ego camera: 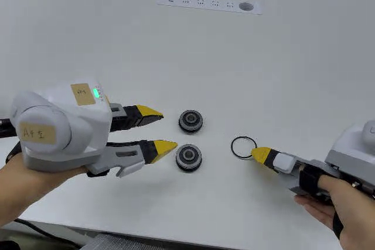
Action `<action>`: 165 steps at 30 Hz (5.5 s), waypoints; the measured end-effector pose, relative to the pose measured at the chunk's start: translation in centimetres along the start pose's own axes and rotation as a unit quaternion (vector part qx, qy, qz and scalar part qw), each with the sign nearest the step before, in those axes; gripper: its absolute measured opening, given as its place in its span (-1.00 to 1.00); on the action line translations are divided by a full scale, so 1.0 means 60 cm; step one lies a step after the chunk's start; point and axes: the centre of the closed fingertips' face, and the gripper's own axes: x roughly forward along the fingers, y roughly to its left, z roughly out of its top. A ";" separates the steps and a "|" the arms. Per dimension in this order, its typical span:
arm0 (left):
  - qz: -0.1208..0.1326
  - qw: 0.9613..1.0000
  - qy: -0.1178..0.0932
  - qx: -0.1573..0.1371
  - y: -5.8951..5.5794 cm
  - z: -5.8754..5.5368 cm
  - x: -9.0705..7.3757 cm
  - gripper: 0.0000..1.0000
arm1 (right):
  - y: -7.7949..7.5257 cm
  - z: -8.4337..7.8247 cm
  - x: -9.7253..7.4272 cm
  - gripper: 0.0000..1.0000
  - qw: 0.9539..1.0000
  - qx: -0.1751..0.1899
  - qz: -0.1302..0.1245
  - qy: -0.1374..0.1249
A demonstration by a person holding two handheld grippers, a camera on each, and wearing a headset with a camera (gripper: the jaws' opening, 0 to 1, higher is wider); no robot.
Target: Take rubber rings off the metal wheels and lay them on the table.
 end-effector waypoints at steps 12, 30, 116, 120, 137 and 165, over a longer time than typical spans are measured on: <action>-0.003 1.000 0.003 0.003 -0.003 -0.005 -0.001 -0.38 | 0.020 -0.004 -0.024 -0.71 0.997 -0.071 -0.011 -0.011; -0.050 0.998 0.030 0.025 -0.030 -0.015 0.046 -0.45 | 0.065 0.026 -0.028 -0.70 0.995 -0.047 0.059 -0.057; -0.096 0.992 0.075 0.039 -0.049 -0.061 0.076 -0.74 | 0.161 -0.081 0.036 -0.42 0.978 0.035 0.200 0.055; -0.096 0.992 0.075 0.038 -0.049 -0.061 0.076 -0.74 | 0.156 -0.081 0.040 -0.47 0.979 0.032 0.194 0.055; -0.100 0.991 0.080 0.040 -0.049 -0.061 0.076 -0.75 | 0.134 -0.081 0.051 -0.97 0.984 0.038 0.162 0.057; -0.108 0.990 0.085 0.043 -0.053 -0.057 0.073 -0.76 | 0.154 -0.077 0.050 -0.99 0.983 0.018 0.167 0.070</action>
